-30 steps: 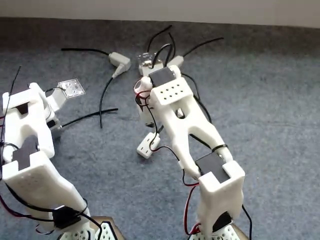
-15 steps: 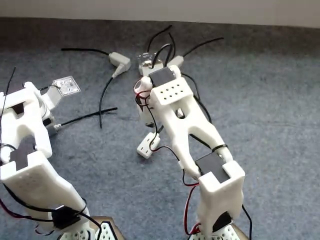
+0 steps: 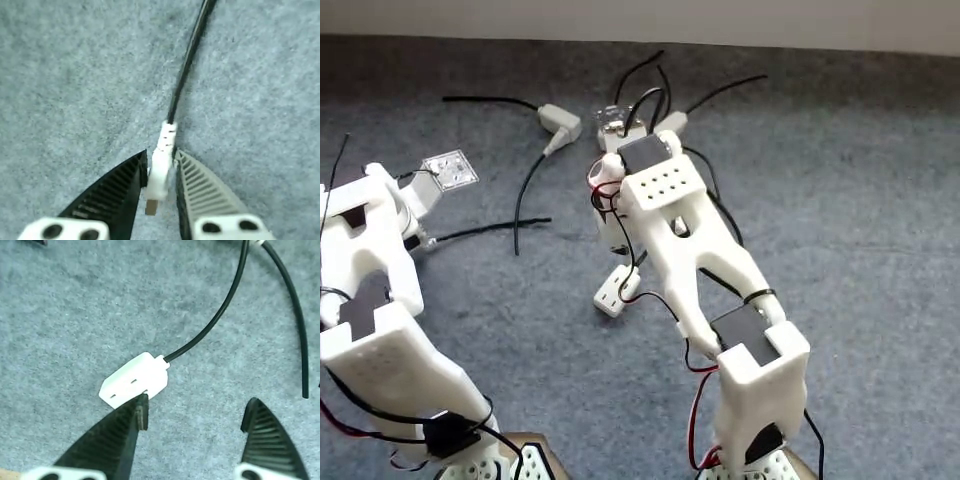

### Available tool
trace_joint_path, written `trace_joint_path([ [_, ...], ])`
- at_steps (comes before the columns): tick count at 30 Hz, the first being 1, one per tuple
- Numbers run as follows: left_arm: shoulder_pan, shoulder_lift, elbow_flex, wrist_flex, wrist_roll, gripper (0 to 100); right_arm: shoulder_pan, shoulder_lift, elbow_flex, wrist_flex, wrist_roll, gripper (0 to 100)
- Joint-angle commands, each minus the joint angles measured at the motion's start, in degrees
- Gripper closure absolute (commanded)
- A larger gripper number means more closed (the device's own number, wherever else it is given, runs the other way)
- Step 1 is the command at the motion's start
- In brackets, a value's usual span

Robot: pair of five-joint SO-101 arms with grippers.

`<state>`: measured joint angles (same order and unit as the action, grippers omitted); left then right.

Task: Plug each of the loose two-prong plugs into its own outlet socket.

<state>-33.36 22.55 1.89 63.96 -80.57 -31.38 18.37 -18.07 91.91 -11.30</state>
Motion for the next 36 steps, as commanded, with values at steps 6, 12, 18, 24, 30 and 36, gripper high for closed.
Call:
trace_joint_path([
  [6,-1.2,-3.1,-2.1,5.7,-32.0,97,2.3,-3.2,-2.6,0.0,0.8,70.2],
  [12,0.7,-3.1,-2.2,5.9,-28.9,97,3.9,-3.2,-2.6,0.0,0.8,70.2],
  [18,9.5,-4.6,-6.0,6.0,-4.0,97,4.0,-3.2,-2.6,0.0,0.8,70.2],
  [24,19.6,-11.6,-8.0,6.3,15.8,99,7.3,-3.2,-2.7,0.3,0.8,70.2],
  [30,27.9,-22.8,-7.3,6.0,40.4,99,15.8,-3.2,-2.8,0.3,0.6,70.2],
  [36,31.3,-32.5,-7.3,4.6,68.7,99,22.5,-3.2,-2.8,0.0,0.4,70.2],
])
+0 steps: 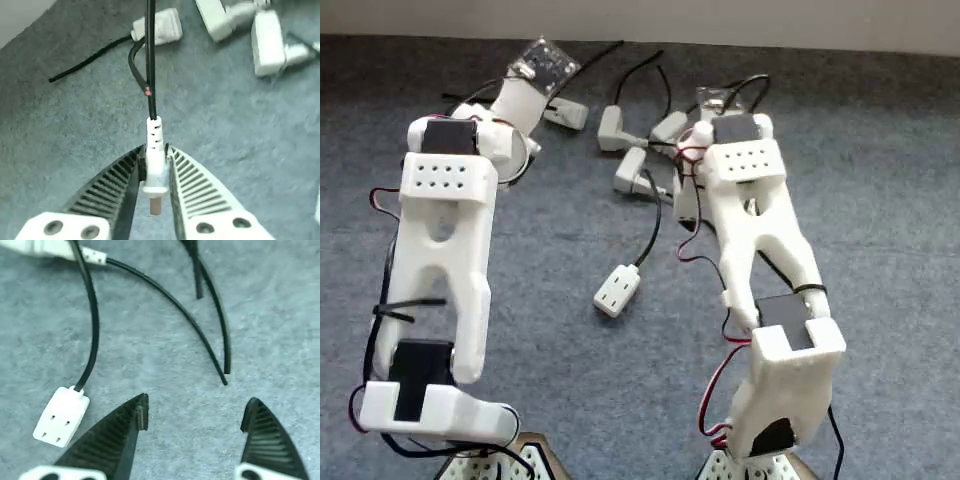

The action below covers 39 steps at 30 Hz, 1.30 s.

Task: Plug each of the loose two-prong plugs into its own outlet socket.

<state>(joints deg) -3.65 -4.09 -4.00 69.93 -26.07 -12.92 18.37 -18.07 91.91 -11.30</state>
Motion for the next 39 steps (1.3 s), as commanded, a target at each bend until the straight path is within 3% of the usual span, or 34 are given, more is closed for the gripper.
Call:
trace_joint_path([
  [1,1.8,-7.1,-0.8,-2.2,19.6,99,4.6,-3.2,-2.7,0.0,0.4,70.2],
  [7,3.2,-14.7,5.8,-10.5,48.4,99,5.1,-3.1,-2.6,0.0,0.4,70.2],
  [17,8.5,-39.8,24.4,-25.1,77.0,99,5.1,-3.1,-1.6,0.0,0.4,70.2],
  [28,10.9,-69.3,53.3,-46.4,79.2,99,5.0,-3.2,7.0,-7.8,0.4,70.2],
  [32,17.1,-78.6,65.5,-55.7,79.6,99,5.0,-3.4,7.0,-7.3,0.4,70.2],
  [36,20.5,-89.3,80.8,-68.4,79.6,99,5.0,-3.6,7.0,-7.2,0.7,70.2],
  [39,22.5,-96.2,92.9,-84.4,79.6,99,4.9,-3.8,6.7,-5.3,0.8,70.2],
])
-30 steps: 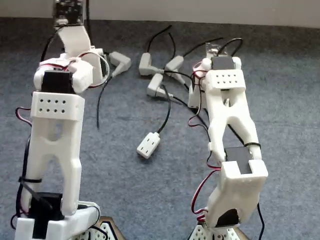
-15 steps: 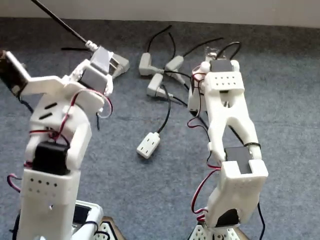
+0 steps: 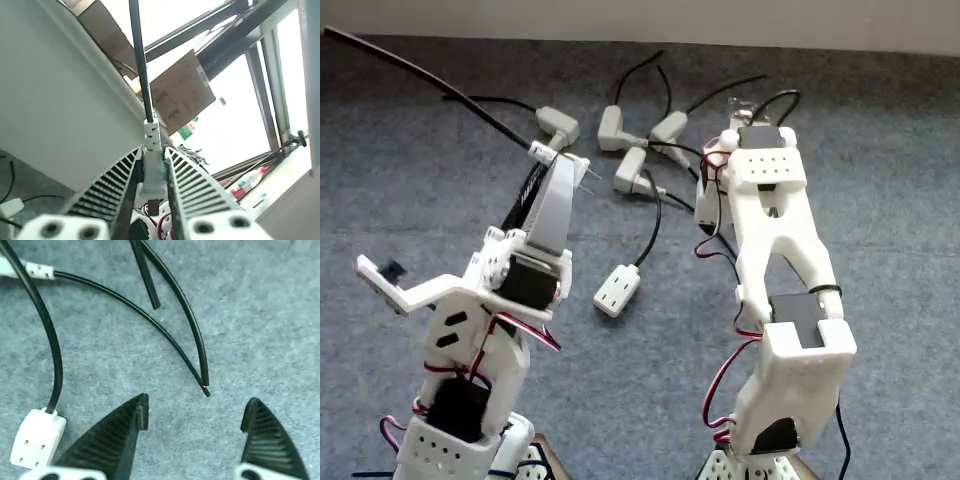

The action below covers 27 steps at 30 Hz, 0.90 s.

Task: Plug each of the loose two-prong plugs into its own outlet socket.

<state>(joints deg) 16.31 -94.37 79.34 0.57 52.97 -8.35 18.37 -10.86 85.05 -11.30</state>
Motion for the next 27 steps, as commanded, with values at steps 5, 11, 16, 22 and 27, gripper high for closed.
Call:
trace_joint_path([
  [5,4.2,-9.5,17.4,-28.1,0.6,99,-1.8,-3.7,-4.8,5.1,0.8,70.3],
  [11,5.4,-5.7,17.1,-25.4,1.3,99,-6.9,-3.8,-16.2,14.5,0.9,74.1],
  [16,1.8,-1.0,16.0,-25.0,13.0,99,-9.6,-7.7,-21.8,16.0,0.9,94.1],
  [22,-4.4,12.4,9.5,-25.0,24.9,99,-9.8,-18.1,-16.0,15.9,3.3,97.3],
  [27,-5.4,28.7,2.9,-24.9,32.6,99,-13.9,-24.7,-7.4,15.8,5.1,97.6],
])
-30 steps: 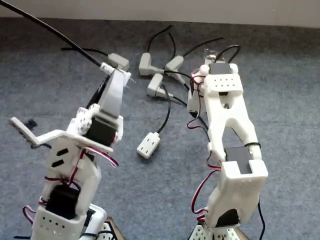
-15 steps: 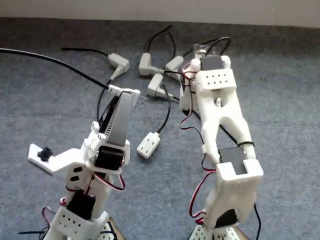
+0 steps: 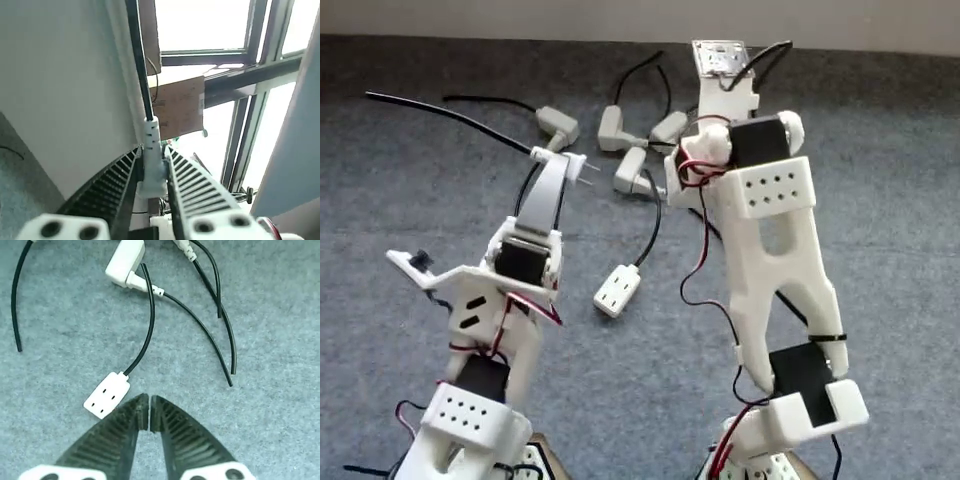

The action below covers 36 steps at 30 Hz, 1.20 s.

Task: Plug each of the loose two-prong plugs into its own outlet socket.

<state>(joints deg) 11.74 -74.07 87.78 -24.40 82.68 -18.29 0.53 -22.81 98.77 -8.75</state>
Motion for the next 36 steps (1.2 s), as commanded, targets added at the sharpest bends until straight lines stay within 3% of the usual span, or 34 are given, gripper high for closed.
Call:
trace_joint_path([
  [1,-0.7,11.7,-7.1,0.1,3.2,99,-6.1,-8.0,6.0,2.1,4.6,97.7],
  [6,-0.8,24.0,-12.5,-0.3,3.7,99,-15.4,-13.8,12.1,1.0,10.2,97.7],
  [11,-0.3,25.4,-12.9,-0.3,5.5,99,-18.1,-17.3,15.6,-3.2,10.4,97.7],
  [18,3.7,21.4,-9.7,-0.2,5.2,99,-17.8,-13.3,16.2,-9.5,10.4,97.7],
  [24,4.3,10.2,-3.9,0.0,5.0,99,-15.4,-7.6,16.1,-14.2,10.4,97.7],
  [29,8.4,-0.2,1.6,0.1,-0.7,99,-10.5,-5.7,11.5,-15.3,10.4,97.7],
  [36,17.4,-5.4,6.0,0.1,-8.6,99,-9.9,-1.4,-0.6,-9.5,10.5,97.7],
])
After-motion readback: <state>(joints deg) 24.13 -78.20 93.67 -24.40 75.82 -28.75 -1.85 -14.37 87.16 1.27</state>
